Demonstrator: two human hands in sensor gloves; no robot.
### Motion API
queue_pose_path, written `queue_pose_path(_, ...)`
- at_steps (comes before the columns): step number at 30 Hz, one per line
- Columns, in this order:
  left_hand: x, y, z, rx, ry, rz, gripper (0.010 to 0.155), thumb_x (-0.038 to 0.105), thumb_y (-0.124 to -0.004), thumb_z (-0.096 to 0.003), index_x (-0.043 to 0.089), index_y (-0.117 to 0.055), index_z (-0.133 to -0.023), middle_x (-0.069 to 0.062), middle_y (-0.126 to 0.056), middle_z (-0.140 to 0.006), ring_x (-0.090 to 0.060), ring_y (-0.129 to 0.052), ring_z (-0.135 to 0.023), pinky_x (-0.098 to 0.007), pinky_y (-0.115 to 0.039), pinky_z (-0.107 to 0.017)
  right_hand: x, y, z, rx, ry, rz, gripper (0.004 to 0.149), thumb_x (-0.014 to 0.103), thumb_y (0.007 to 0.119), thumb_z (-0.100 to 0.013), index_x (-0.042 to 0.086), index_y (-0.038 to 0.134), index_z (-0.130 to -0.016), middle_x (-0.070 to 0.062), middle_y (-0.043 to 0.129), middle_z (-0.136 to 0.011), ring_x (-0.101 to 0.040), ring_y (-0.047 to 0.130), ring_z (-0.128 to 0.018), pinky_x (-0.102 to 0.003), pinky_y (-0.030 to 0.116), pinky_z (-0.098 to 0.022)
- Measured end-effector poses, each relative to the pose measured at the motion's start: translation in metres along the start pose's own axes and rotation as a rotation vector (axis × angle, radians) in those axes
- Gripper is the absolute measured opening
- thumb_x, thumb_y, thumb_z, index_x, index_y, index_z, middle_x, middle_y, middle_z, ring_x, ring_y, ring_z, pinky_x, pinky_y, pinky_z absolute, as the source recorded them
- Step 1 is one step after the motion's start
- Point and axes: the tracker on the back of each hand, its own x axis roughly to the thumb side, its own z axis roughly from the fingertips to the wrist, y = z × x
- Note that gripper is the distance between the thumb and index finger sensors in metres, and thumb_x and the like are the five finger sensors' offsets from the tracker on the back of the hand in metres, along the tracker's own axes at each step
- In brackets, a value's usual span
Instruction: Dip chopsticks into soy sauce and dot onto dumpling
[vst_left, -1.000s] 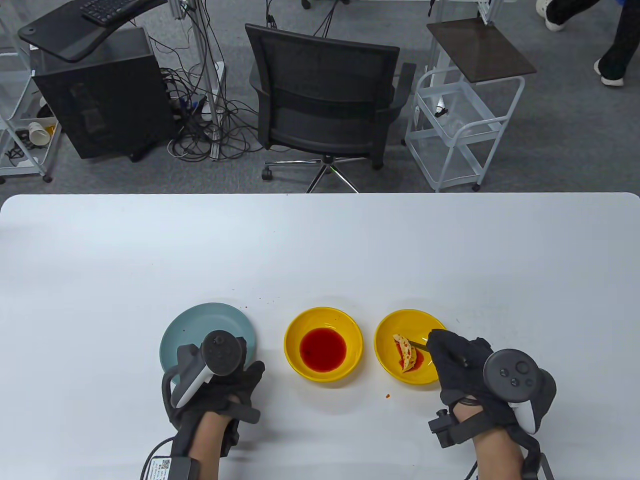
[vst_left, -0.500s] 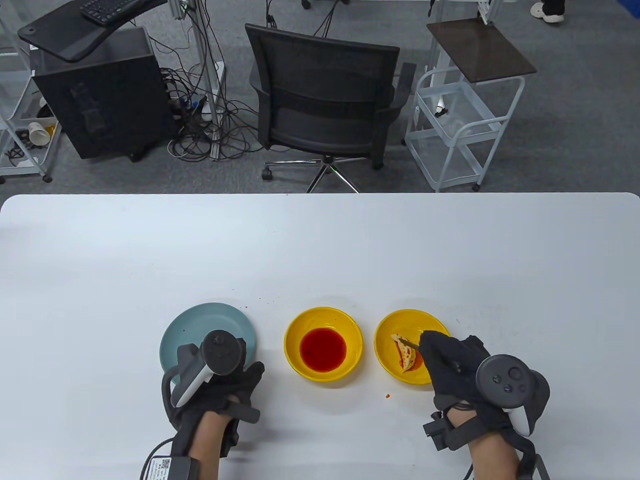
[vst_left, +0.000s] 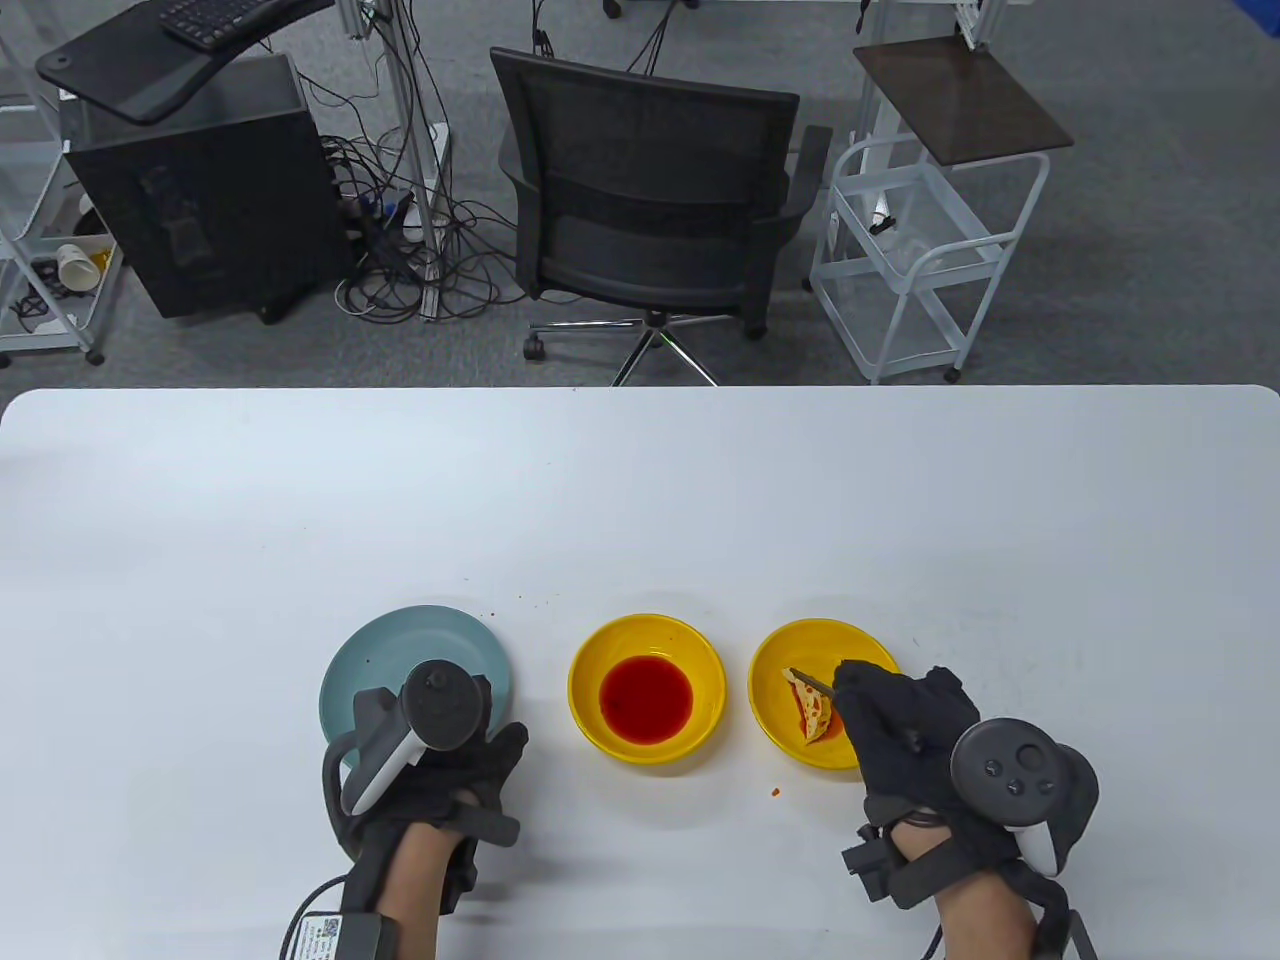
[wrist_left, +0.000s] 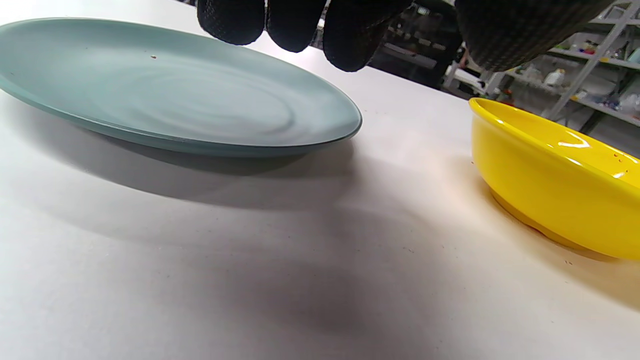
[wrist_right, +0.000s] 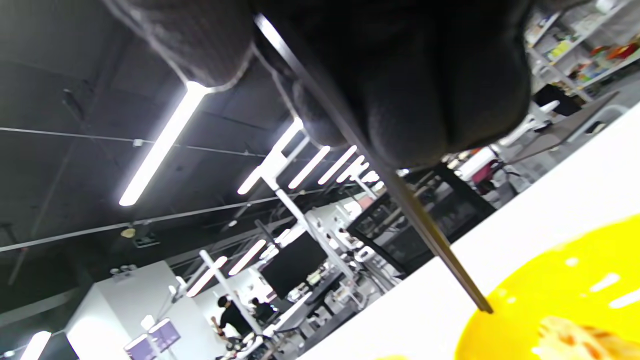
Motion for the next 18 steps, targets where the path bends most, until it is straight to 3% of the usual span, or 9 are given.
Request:
queue_pose_path(6, 0.000, 0.000, 0.000, 0.000, 0.001, -0.001, 0.078, 0.063, -0.070, -0.0480, 0.019, -0.058, -0.110, -0.009, -0.047, -0.118, -0.047, -0.054, -0.107, -0.072, -0.037, -0.072, 0.014, 0.020, 0.004, 0.049, -0.112, -0.014, 0.054, 0.049, 0.074, -0.044, 0.014, 0.086, -0.083, -0.017, 0.099, -0.073, -0.046, 0.094, -0.066, -0.078, 0.047, -0.066)
queue_pose_path(10, 0.000, 0.000, 0.000, -0.002, 0.003, -0.003, 0.078, 0.063, -0.070, -0.0480, 0.019, -0.058, -0.111, -0.009, -0.047, -0.118, -0.047, -0.054, -0.107, -0.072, -0.037, -0.072, 0.025, 0.047, 0.008, 0.160, -0.195, 0.051, 0.053, 0.049, 0.076, -0.043, 0.018, 0.086, -0.084, -0.016, 0.098, -0.076, -0.045, 0.094, -0.069, -0.078, 0.047, -0.067)
queue_pose_path(18, 0.000, 0.000, 0.000, 0.002, 0.005, -0.004, 0.078, 0.063, -0.070, -0.0479, 0.019, -0.058, -0.110, -0.009, -0.047, -0.118, -0.047, -0.054, -0.107, -0.072, -0.037, -0.072, 0.029, 0.088, 0.015, 0.330, -0.221, 0.151, 0.051, 0.047, 0.077, -0.042, 0.019, 0.085, -0.084, -0.018, 0.094, -0.081, -0.046, 0.091, -0.072, -0.078, 0.045, -0.067)
